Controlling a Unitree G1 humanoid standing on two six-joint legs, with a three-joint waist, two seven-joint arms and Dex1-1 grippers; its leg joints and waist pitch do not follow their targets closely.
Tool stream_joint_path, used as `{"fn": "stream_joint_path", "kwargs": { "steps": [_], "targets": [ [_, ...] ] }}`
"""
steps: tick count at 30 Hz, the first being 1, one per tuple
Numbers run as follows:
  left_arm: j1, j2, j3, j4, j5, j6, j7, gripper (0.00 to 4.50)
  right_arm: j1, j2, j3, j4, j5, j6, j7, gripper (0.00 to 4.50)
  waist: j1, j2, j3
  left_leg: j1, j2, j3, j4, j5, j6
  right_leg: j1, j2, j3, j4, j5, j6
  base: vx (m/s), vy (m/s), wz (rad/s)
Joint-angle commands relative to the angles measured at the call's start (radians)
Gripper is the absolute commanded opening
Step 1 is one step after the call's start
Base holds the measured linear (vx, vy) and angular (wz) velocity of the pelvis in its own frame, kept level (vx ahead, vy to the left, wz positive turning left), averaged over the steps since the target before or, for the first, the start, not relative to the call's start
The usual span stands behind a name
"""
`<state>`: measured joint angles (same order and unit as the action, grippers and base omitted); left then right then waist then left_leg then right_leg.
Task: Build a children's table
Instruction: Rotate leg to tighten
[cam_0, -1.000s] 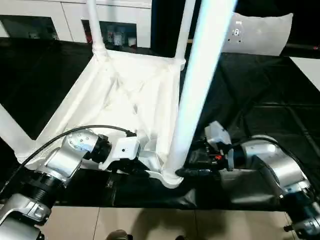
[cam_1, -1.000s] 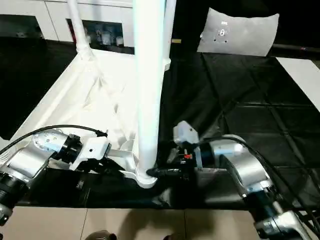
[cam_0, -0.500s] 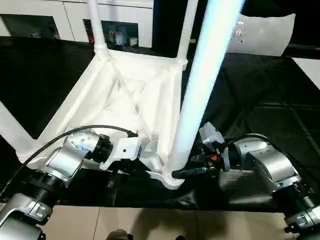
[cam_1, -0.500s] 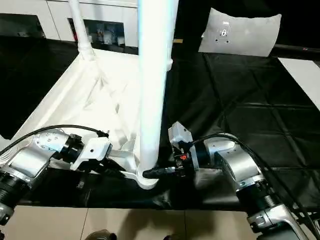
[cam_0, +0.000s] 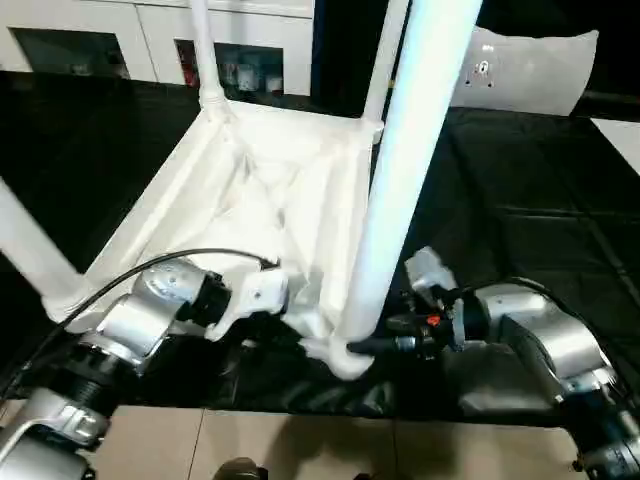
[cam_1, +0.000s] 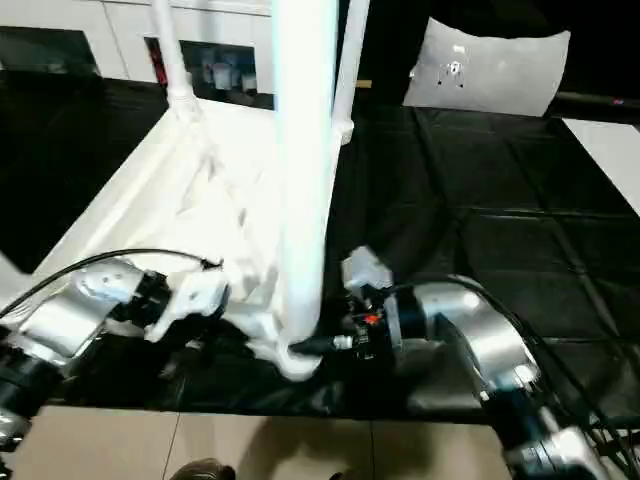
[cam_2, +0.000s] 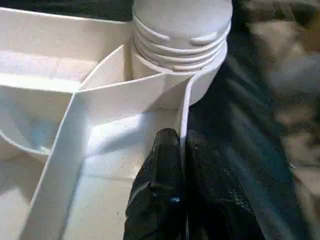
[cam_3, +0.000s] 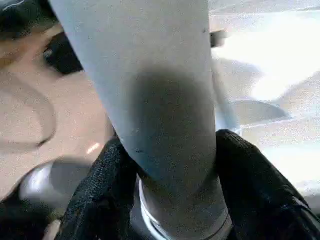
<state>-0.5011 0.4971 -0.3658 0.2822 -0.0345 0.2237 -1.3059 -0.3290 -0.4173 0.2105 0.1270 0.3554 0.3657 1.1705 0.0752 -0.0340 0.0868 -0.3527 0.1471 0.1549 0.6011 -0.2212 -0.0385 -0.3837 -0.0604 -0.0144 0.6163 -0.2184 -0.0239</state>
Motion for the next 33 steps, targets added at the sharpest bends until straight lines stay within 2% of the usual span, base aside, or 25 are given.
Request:
{"fn": "stream_joint_path", "kwargs": {
  "steps": [1, 5, 6, 9, 10, 12, 13, 14, 16, 17, 18, 19, 21, 23, 24, 25, 27, 29, 30, 32, 33],
  "targets": [
    [-0.025, -0.098, 0.032, -0.026, -0.024, 0.064, 0.165, 0.00, 0.015, 0.074, 0.043, -0.036, -0.002, 0.043, -0.102, 2.07, -0.017, 0.001, -0.039, 0.001, 0.079, -0.022, -0.096, -0.155, 0.014, 0.043, -0.093, 0.042, -0.074, -0.201, -0.247, 0.000, 0.000, 0.00],
    [-0.059, -0.203, 0.063, -0.007, -0.003, 0.126, 0.325, 0.00, 0.018, 0.181, 0.011, -0.050, -0.037, 0.091, -0.298, 2.04, -0.039, 0.002, -0.033, 0.000, 0.075, -0.022, -0.098, -0.186, 0.003, 0.032, -0.089, 0.044, -0.088, -0.298, -0.208, 0.000, 0.000, 0.00],
    [-0.071, -0.230, 0.070, 0.006, 0.005, 0.138, 0.367, 0.00, 0.012, 0.210, 0.005, -0.046, -0.046, 0.101, -0.344, 2.04, -0.044, -0.001, -0.033, -0.003, 0.071, -0.024, -0.097, -0.183, 0.006, 0.034, -0.092, 0.045, -0.094, -0.356, -0.180, 0.000, 0.000, 0.00],
    [-0.089, -0.279, 0.078, 0.033, 0.031, 0.151, 0.447, 0.00, -0.006, 0.275, -0.008, -0.020, -0.079, 0.107, -0.462, 2.03, -0.047, 0.001, -0.032, -0.003, 0.069, -0.020, -0.096, -0.142, 0.020, 0.027, -0.087, 0.047, -0.097, -0.337, -0.166, 0.000, 0.000, 0.00],
    [-0.105, -0.313, 0.080, 0.058, 0.064, 0.155, 0.518, 0.00, -0.020, 0.343, -0.033, 0.004, -0.093, 0.129, -0.573, 2.02, -0.046, 0.003, -0.036, -0.001, 0.068, -0.018, -0.094, -0.114, 0.024, 0.026, -0.086, 0.047, -0.095, -0.293, -0.170, 0.000, 0.000, 0.00],
    [-0.118, -0.337, 0.080, 0.078, 0.086, 0.158, 0.567, 0.00, -0.033, 0.398, -0.051, 0.029, -0.116, 0.135, -0.674, 2.01, -0.048, 0.004, -0.041, -0.004, 0.067, -0.017, -0.093, -0.059, 0.026, 0.030, -0.081, 0.045, -0.087, -0.202, -0.176, 0.000, 0.000, 0.00],
    [-0.129, -0.365, 0.080, 0.091, 0.100, 0.166, 0.605, 0.00, -0.049, 0.456, -0.066, 0.060, -0.154, 0.136, -0.787, 2.01, -0.047, 0.007, -0.046, -0.003, 0.065, -0.015, -0.088, -0.012, 0.033, 0.033, -0.080, 0.045, -0.077, -0.102, -0.193, 0.000, 0.000, 0.00],
    [-0.130, -0.367, 0.079, 0.092, 0.102, 0.165, 0.609, 0.00, -0.051, 0.461, -0.067, 0.063, -0.158, 0.135, -0.797, 2.01, -0.050, 0.008, -0.047, -0.007, 0.062, -0.012, -0.086, 0.030, 0.044, 0.034, -0.075, 0.045, -0.069, -0.001, -0.211, 0.000, 0.000, 0.00],
    [-0.136, -0.380, 0.074, 0.097, 0.116, 0.154, 0.623, 0.00, -0.058, 0.492, -0.070, 0.069, -0.169, 0.124, -0.826, 2.01, -0.048, 0.007, -0.051, -0.009, 0.060, -0.011, -0.082, 0.063, 0.069, 0.042, -0.075, 0.043, -0.060, 0.102, -0.225, 0.000, 0.000, 0.00],
    [-0.137, -0.379, 0.072, 0.098, 0.118, 0.149, 0.620, 0.00, -0.055, 0.490, -0.066, 0.060, -0.176, 0.113, -0.824, 2.01, -0.046, 0.010, -0.047, -0.008, 0.062, -0.009, -0.082, 0.056, 0.086, 0.040, -0.075, 0.042, -0.061, 0.119, -0.234, 0.000, 0.000, 0.00],
    [-0.137, -0.377, 0.072, 0.098, 0.118, 0.146, 0.618, 0.00, -0.053, 0.490, -0.066, 0.056, -0.178, 0.108, -0.825, 2.57, -0.045, 0.010, -0.047, -0.007, 0.063, -0.008, -0.083, 0.048, 0.090, 0.040, -0.076, 0.042, -0.061, 0.116, -0.238, 0.000, 0.000, 0.00],
    [-0.132, -0.364, 0.072, 0.093, 0.113, 0.139, 0.592, 0.00, -0.037, 0.480, -0.081, 0.038, -0.175, 0.076, -0.817, 2.71, -0.045, 0.011, -0.045, -0.006, 0.067, -0.008, -0.084, 0.033, 0.095, 0.039, -0.077, 0.041, -0.063, 0.103, -0.242, 0.000, 0.000, 0.00],
    [-0.129, -0.360, 0.072, 0.091, 0.110, 0.138, 0.584, 0.00, -0.032, 0.474, -0.085, 0.033, -0.175, 0.071, -0.813, 2.73, -0.045, 0.011, -0.043, -0.005, 0.069, -0.007, -0.086, 0.008, 0.093, 0.038, -0.078, 0.042, -0.065, 0.076, -0.244, 0.000, 0.000, 0.00],
    [-0.115, -0.334, 0.068, 0.086, 0.108, 0.109, 0.541, 0.00, -0.014, 0.438, -0.093, 0.015, -0.175, 0.046, -0.766, 3.04, -0.044, 0.012, -0.042, -0.004, 0.071, -0.007, -0.088, -0.023, 0.086, 0.039, -0.079, 0.044, -0.070, 0.025, -0.238, 0.000, 0.000, 0.00],
    [-0.096, -0.299, 0.065, 0.082, 0.099, 0.073, 0.485, 0.00, 0.000, 0.387, -0.102, -0.006, -0.160, 0.013, -0.694, 3.14, -0.043, 0.015, -0.042, -0.005, 0.071, -0.007, -0.087, -0.023, 0.087, 0.039, -0.079, 0.044, -0.069, 0.031, -0.237, 0.000, 0.000, 0.00],
    [-0.096, -0.299, 0.065, 0.082, 0.099, 0.073, 0.485, 0.00, 0.000, 0.387, -0.102, -0.006, -0.160, 0.013, -0.694, 3.23, -0.043, 0.013, -0.042, -0.006, 0.070, -0.008, -0.087, -0.025, 0.092, 0.042, -0.079, 0.043, -0.069, 0.037, -0.236, 0.000, 0.000, 0.00],
    [-0.073, -0.252, 0.059, 0.083, 0.092, 0.024, 0.416, 0.00, 0.008, 0.317, -0.113, -0.031, -0.128, -0.005, -0.586, 3.35, -0.043, 0.013, -0.042, -0.007, 0.071, -0.007, -0.086, -0.023, 0.101, 0.042, -0.079, 0.044, -0.068, 0.050, -0.238, 0.000, 0.000, 0.00],
    [-0.058, -0.215, 0.049, 0.080, 0.077, -0.029, 0.339, 0.00, 0.008, 0.247, -0.106, -0.046, -0.110, -0.023, -0.479, 3.58, -0.043, 0.012, -0.037, -0.010, 0.071, -0.006, -0.087, -0.045, 0.106, 0.041, -0.081, 0.043, -0.073, 0.003, -0.235, 0.000, 0.000, 0.00],
    [-0.058, -0.215, 0.049, 0.080, 0.077, -0.029, 0.339, 0.00, 0.008, 0.247, -0.106, -0.046, -0.110, -0.023, -0.479, 3.64, -0.043, 0.012, -0.037, -0.009, 0.071, -0.005, -0.086, -0.053, 0.106, 0.040, -0.080, 0.043, -0.075, -0.016, -0.233, 0.000, 0.000, 0.00],
    [-0.049, -0.171, 0.035, 0.082, 0.068, -0.077, 0.261, 0.00, 0.005, 0.178, -0.101, -0.052, -0.092, -0.039, -0.371, 3.81, -0.042, 0.014, -0.036, -0.005, 0.075, -0.002, -0.088, -0.062, 0.098, 0.036, -0.080, 0.044, -0.077, -0.054, -0.235, 0.000, 0.000, 0.00],
    [-0.044, -0.142, 0.030, 0.086, 0.058, -0.101, 0.204, 0.00, -0.002, 0.131, -0.101, -0.049, -0.085, -0.047, -0.302, 3.93, -0.041, 0.010, -0.036, -0.005, 0.076, -0.002, -0.087, -0.062, 0.100, 0.038, -0.078, 0.043, -0.076, -0.056, -0.234, 0.000, 0.000, 0.00]
  ]
}}
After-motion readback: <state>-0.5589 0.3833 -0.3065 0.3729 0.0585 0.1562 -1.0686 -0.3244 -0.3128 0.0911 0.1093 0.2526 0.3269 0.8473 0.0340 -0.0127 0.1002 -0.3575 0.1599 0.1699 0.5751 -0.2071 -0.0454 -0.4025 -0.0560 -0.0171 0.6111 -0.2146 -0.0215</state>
